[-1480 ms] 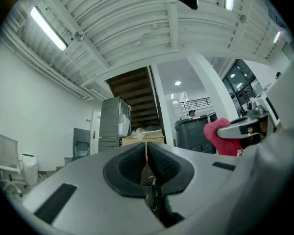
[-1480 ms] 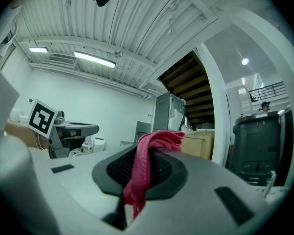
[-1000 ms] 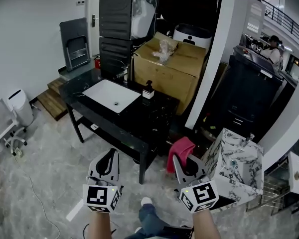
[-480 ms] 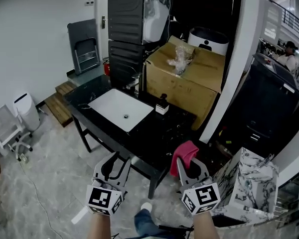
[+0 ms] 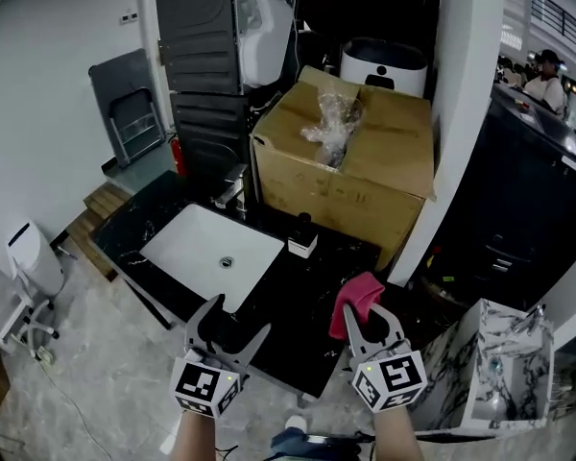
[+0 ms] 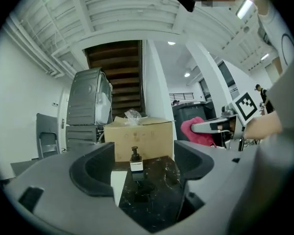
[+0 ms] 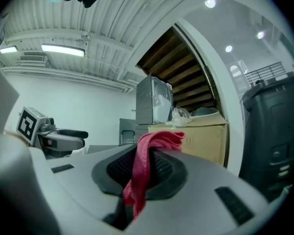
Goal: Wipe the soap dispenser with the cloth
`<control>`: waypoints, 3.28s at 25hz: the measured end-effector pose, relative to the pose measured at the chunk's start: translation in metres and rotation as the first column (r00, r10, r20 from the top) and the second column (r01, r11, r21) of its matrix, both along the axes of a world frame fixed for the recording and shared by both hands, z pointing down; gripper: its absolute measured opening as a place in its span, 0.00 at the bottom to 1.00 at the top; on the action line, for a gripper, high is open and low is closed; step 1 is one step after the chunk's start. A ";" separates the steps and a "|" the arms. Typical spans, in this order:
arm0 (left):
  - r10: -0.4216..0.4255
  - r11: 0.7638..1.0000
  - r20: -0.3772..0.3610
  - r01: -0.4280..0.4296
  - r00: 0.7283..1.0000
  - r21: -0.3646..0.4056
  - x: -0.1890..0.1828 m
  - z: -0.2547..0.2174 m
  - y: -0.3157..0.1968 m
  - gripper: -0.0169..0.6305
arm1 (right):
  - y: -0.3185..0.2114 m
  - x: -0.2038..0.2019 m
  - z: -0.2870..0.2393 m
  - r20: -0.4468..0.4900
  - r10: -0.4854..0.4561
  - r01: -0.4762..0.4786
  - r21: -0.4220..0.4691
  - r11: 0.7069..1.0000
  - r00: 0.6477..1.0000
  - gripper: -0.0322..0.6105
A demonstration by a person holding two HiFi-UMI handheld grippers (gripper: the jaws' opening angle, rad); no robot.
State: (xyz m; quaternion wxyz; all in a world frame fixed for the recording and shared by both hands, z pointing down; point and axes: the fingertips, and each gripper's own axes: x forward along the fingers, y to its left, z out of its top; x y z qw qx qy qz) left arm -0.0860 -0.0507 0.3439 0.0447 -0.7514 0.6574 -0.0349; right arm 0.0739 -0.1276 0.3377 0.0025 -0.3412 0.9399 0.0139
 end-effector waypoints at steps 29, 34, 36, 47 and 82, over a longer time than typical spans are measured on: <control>0.320 0.918 -0.118 -0.338 0.940 -0.206 -0.030 0.103 -0.296 0.36 | -0.134 -0.029 0.054 -0.140 0.358 -0.374 -0.114 0.920 0.923 0.13; 0.389 0.890 -0.114 -0.405 0.914 -0.208 -0.018 0.111 -0.323 0.36 | -0.145 -0.030 0.065 -0.175 0.403 -0.427 -0.130 0.895 0.898 0.13; 0.409 0.884 -0.103 -0.422 0.907 -0.202 -0.013 0.113 -0.330 0.36 | -0.147 -0.031 0.068 -0.188 0.413 -0.441 -0.140 0.887 0.891 0.13; 0.419 0.893 -0.052 -0.422 0.906 -0.160 -0.010 0.107 -0.340 0.19 | -0.151 -0.040 0.075 -0.235 0.460 -0.498 -0.137 0.856 0.856 0.13; 0.306 0.818 -0.612 -0.530 0.729 -0.223 0.009 0.109 -0.200 0.18 | -0.072 -0.092 0.118 -0.199 0.195 -0.246 -0.275 0.929 0.960 0.13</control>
